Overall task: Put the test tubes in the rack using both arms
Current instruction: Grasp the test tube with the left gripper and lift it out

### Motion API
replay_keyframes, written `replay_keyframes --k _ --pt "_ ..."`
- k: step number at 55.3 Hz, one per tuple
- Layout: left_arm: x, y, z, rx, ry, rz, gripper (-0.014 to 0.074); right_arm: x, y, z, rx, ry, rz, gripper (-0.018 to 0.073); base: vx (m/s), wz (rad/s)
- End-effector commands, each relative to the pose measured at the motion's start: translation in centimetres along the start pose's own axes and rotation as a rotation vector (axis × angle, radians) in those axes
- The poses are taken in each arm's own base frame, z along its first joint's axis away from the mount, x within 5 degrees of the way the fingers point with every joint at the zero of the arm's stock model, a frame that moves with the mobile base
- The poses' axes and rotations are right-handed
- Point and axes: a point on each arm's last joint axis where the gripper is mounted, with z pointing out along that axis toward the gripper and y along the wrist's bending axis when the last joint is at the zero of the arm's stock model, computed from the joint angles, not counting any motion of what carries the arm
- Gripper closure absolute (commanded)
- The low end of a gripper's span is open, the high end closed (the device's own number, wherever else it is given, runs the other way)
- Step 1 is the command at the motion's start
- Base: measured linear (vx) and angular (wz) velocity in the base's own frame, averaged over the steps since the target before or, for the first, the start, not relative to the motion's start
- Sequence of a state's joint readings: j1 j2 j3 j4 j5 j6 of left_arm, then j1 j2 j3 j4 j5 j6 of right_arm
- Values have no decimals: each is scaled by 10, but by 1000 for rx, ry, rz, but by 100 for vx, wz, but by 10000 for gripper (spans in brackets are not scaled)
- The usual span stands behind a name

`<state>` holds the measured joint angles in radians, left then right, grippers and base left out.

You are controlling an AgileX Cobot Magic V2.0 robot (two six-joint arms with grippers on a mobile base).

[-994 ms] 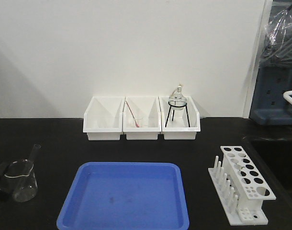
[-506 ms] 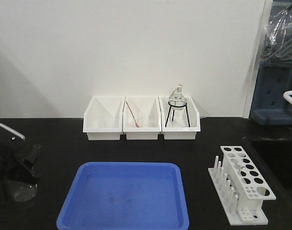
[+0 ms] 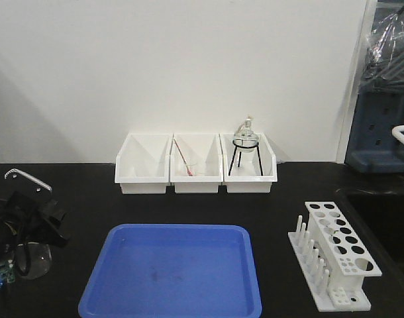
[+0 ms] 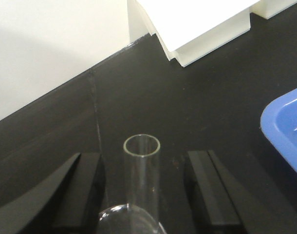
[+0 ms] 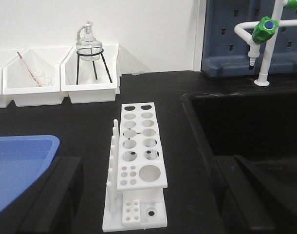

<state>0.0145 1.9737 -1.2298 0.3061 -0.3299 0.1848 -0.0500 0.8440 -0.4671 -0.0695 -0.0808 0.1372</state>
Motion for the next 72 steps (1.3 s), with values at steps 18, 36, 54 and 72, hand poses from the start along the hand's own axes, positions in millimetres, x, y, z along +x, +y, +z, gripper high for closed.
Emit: replay_keyframes --k 18,36,54,72 --pt "-35 19 19 -60 -155 -69 126 -20 1 -1 -12 -122 -6 -9 0 0" --pt "-34 14 20 -46 -128 -69 313 -23 2 -2 -16 -152 -6 -9 0 0" --pt "-59 27 -4 -63 -114 -180 552 -25 2 -1 -20 -178 -5 -9 0 0" --pt "-105 47 -49 -112 -219 -193 605 -18 1 2 -12 -114 -11 -14 0 0"
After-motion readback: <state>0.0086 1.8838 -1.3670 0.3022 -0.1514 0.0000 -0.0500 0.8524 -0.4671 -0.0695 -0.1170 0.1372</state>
